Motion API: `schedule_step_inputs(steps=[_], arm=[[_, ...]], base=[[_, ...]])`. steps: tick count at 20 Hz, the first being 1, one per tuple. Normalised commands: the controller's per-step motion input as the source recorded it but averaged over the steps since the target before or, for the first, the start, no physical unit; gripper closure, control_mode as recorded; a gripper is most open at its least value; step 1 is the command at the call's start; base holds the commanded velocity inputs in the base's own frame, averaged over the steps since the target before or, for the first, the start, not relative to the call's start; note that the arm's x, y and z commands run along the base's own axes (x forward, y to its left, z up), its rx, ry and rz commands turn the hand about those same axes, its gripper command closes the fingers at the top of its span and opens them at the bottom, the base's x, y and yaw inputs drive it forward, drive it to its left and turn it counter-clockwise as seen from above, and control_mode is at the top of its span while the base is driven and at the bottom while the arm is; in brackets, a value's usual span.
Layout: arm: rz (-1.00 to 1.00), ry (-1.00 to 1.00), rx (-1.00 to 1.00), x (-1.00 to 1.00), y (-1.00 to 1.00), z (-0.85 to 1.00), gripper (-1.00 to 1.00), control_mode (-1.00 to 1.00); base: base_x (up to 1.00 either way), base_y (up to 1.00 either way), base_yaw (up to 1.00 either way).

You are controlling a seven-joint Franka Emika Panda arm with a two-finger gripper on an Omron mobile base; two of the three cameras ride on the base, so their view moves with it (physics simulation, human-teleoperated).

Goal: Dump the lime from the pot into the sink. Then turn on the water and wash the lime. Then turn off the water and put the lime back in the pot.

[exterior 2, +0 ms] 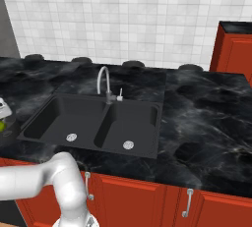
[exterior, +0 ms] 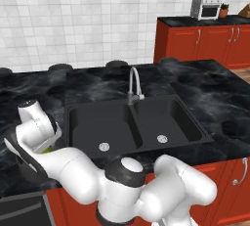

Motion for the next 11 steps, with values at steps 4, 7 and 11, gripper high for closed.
schedule_step_inputs(steps=[4, 7, 11], arm=[[0.0, 0.0, 0.0, -0.01, 0.0, 0.15, -1.0, -1.0], [0.0, -0.04, 0.03, -0.42, -0.13, 0.72, -1.0, -1.0], [0.0, -0.02, 0.1, -0.63, -0.32, 1.0, -1.0, -1.0]], base=[[0.0, 0.0, 0.0], [0.0, 0.0, 0.0], [0.0, 0.0, 0.0]])
